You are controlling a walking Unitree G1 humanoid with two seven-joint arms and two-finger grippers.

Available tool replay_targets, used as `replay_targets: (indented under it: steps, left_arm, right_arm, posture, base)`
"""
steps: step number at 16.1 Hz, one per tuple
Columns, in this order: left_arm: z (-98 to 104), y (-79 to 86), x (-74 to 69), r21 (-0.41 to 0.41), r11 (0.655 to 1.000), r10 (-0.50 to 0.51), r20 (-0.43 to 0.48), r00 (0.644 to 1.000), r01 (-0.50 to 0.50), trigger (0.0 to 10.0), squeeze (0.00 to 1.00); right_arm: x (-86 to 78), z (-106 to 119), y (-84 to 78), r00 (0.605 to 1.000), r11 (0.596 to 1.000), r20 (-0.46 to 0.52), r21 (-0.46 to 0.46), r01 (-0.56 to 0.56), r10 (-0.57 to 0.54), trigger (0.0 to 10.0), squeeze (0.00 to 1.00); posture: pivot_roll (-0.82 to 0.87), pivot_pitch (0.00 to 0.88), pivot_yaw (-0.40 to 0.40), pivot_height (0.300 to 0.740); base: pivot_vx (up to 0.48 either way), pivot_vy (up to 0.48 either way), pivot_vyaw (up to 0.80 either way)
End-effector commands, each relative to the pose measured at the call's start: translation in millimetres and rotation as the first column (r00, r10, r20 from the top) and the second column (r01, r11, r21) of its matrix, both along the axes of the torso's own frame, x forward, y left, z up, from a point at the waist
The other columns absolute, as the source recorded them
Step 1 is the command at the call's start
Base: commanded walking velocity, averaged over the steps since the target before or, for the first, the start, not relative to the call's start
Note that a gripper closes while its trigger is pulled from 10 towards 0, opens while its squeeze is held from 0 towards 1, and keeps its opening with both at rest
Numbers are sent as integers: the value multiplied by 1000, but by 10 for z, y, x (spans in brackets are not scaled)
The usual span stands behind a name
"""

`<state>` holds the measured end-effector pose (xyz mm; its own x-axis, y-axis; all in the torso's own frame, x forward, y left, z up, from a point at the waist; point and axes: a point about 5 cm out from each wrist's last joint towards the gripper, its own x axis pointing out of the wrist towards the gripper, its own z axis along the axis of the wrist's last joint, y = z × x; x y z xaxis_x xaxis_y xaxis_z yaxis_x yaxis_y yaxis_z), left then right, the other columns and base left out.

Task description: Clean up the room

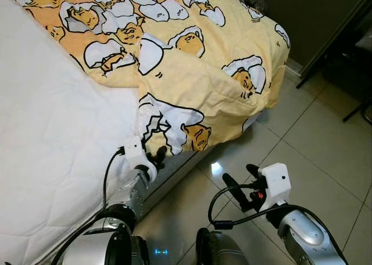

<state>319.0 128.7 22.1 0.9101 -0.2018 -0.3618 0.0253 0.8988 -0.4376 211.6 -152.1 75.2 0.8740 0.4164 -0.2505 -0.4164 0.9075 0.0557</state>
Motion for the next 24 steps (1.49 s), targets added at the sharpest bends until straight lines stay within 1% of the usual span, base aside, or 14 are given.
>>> replay_targets:
  steps: [1,3,6,8,9,11,13,15,17,18,19,20,21,24]
  left_arm:
    - [-11,-60,-8,-3,1000,-28,-3,1000,28,0,0]
    - [27,-61,28,13,999,-46,12,999,46,0,0]
    - [73,-42,66,27,998,-61,34,998,60,0,0]
    - [71,-14,62,47,996,-83,39,996,81,0,0]
    - [61,8,52,82,991,-113,39,993,109,0,0]
    - [32,92,12,240,945,-236,37,971,221,0,0]
    - [21,133,-2,287,923,-275,29,961,255,0,0]
    - [3,154,-31,351,878,-351,15,936,324,0,0]
    - [-41,138,-91,403,817,-447,-10,894,413,0,0]
    - [-54,128,-109,411,801,-471,-15,882,435,0,0]
    - [-54,128,-109,411,801,-471,-15,882,435,0,0]
    - [-132,52,-219,451,718,-577,-39,816,530,0,0]
    - [-155,29,-251,454,702,-598,-44,800,550,0,0]
    - [-286,-115,-450,438,628,-695,-55,717,643,0,0]
  right_arm:
    - [0,3,-72,1000,1000,1,-1,30,-30,10000,125]
    - [80,13,-98,999,999,12,-7,40,-40,10000,125]
    - [181,68,-156,996,997,39,9,76,-76,10000,125]
    - [198,80,-172,997,997,26,37,74,-75,10000,125]
    - [195,71,-171,999,998,9,45,52,-53,10000,125]
    - [165,41,-173,999,999,-26,46,-18,19,10000,118]
    - [164,39,-168,998,997,-36,54,-46,48,10000,118]
    - [157,43,-164,993,993,-55,59,-102,105,10000,114]
    - [162,57,-166,986,988,-70,63,-144,148,10000,110]
    - [167,66,-168,986,987,-70,65,-149,153,10000,106]
    - [167,66,-168,986,987,-70,65,-149,153,10000,106]
    - [192,109,-167,982,983,-63,70,-172,177,10000,106]
    - [199,121,-165,981,981,-61,70,-179,183,10000,106]
    - [225,142,-160,979,979,-60,73,-191,196,10000,110]
  posture:
    - [-233,162,-71,704]
    - [-233,117,-63,704]
    - [-231,84,-46,704]
    - [-233,74,-36,704]
    - [-234,71,-30,704]
    - [-236,69,-20,704]
    - [-233,72,-14,704]
    - [-224,76,-15,704]
    - [-213,85,-23,704]
    - [-211,86,-26,704]
    - [-211,86,-26,704]
    - [-206,88,-33,704]
    - [-206,88,-33,704]
    - [-203,80,-36,704]
  base:
    - [0,0,0]
    - [0,0,0]
    - [0,0,0]
    - [0,0,0]
    - [0,0,0]
    - [0,0,0]
    - [0,0,0]
    - [0,0,0]
    - [0,0,0]
    - [0,0,0]
    - [0,0,0]
    - [0,0,0]
    - [0,0,0]
    - [0,0,0]
